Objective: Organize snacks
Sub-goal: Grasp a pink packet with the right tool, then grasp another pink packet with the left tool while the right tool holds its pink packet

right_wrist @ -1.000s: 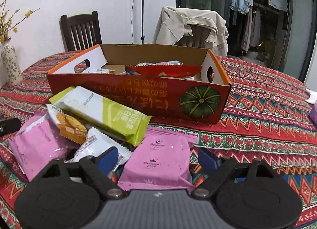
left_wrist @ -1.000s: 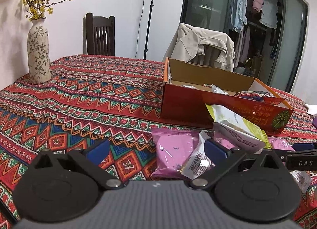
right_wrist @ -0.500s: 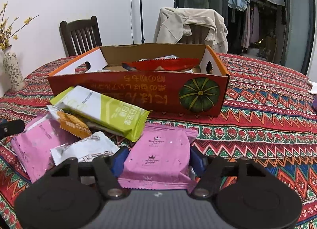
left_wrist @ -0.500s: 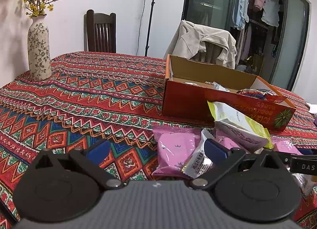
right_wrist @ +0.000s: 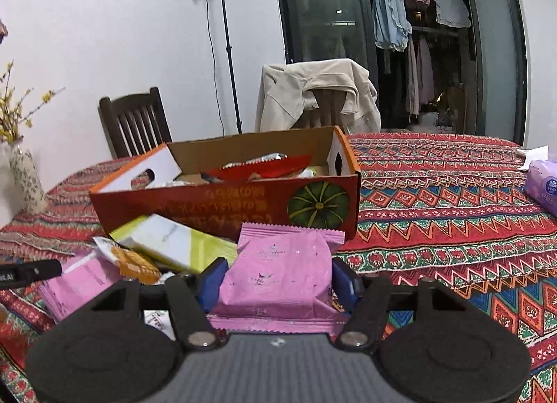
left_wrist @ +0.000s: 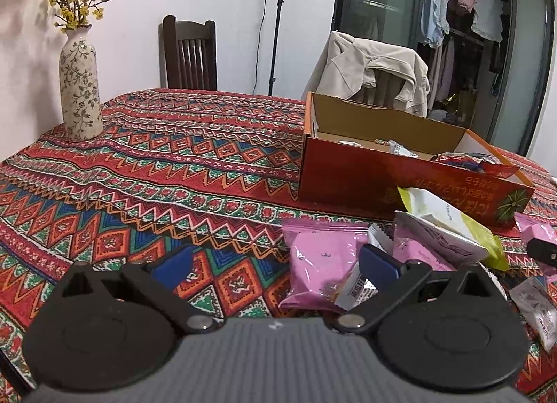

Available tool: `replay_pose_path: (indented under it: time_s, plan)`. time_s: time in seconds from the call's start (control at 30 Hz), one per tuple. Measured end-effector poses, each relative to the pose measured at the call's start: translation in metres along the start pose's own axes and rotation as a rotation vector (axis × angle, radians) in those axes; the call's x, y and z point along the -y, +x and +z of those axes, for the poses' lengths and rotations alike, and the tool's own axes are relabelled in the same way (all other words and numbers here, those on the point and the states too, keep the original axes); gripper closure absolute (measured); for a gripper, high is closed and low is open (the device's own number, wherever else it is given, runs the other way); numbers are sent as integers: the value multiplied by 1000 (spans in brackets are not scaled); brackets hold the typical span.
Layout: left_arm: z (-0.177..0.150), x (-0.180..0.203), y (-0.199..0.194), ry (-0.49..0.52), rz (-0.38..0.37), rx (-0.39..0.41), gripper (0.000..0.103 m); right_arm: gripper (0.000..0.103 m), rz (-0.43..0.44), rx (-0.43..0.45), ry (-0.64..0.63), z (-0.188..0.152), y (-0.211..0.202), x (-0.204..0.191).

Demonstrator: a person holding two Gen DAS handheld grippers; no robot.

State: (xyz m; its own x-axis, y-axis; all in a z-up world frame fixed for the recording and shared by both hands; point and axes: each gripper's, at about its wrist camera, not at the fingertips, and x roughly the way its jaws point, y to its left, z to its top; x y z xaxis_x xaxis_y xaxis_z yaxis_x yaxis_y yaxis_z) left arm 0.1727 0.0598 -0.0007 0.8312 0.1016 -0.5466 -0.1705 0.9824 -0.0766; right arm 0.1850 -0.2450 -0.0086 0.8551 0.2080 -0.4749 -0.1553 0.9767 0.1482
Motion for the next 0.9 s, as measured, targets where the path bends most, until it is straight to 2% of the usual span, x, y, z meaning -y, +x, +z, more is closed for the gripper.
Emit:
replay_pose_path:
  time_s: [0.6, 0.8, 0.9]
  plan:
    - [18, 37, 11, 118, 5, -84, 0, 40, 23, 46, 25, -1, -11, 5]
    - [20, 45, 0, 100, -16, -59, 0, 39, 23, 44, 29, -1, -12, 5]
    - [20, 55, -10, 126, -35, -38, 0, 39, 23, 48, 30, -1, -12, 5]
